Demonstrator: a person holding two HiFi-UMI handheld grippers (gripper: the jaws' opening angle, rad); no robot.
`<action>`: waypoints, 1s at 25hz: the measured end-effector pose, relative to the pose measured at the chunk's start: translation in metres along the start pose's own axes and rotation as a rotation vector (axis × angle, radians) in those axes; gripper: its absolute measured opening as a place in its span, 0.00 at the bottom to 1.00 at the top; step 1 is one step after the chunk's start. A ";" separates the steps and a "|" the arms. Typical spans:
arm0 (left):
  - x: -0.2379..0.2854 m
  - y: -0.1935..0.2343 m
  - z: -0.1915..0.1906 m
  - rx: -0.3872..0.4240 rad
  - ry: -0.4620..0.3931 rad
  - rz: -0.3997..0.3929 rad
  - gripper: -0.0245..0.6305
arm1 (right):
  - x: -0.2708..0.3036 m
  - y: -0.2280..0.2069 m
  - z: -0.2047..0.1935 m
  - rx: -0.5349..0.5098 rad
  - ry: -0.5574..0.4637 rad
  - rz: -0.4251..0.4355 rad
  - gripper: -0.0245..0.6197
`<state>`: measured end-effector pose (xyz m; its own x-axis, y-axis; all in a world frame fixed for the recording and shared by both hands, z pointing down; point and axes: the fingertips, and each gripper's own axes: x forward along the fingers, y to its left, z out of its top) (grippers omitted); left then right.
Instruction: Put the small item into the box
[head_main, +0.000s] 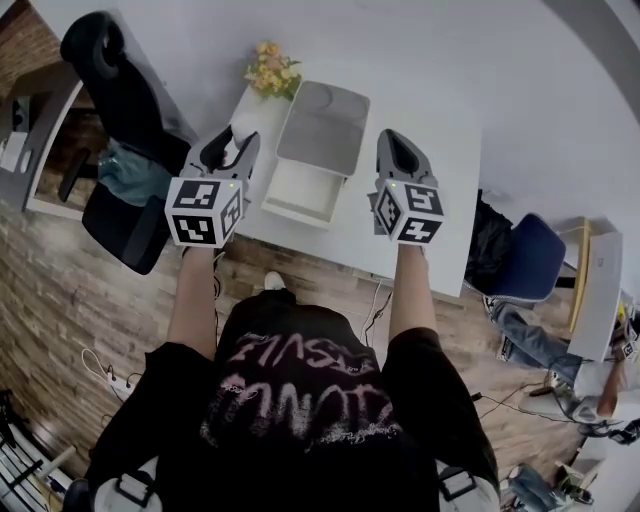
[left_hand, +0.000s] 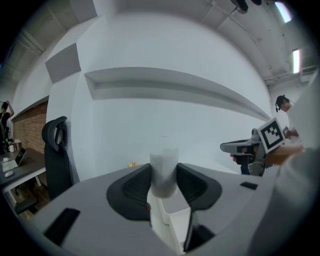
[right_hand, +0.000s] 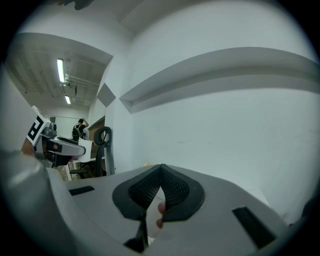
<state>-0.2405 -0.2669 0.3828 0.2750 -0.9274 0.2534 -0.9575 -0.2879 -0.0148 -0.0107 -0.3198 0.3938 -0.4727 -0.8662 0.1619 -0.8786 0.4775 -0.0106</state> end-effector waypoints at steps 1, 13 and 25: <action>0.003 0.004 0.001 0.002 -0.001 -0.008 0.29 | 0.003 0.001 0.000 0.001 0.002 -0.009 0.05; 0.030 0.019 0.015 0.023 -0.012 -0.096 0.29 | 0.016 0.000 0.011 -0.003 -0.013 -0.096 0.05; 0.050 -0.001 0.018 0.032 0.003 -0.112 0.29 | 0.017 -0.022 0.010 -0.013 -0.005 -0.094 0.05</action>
<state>-0.2242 -0.3176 0.3782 0.3797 -0.8885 0.2578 -0.9176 -0.3972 -0.0175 0.0002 -0.3461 0.3869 -0.3886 -0.9079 0.1568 -0.9181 0.3960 0.0176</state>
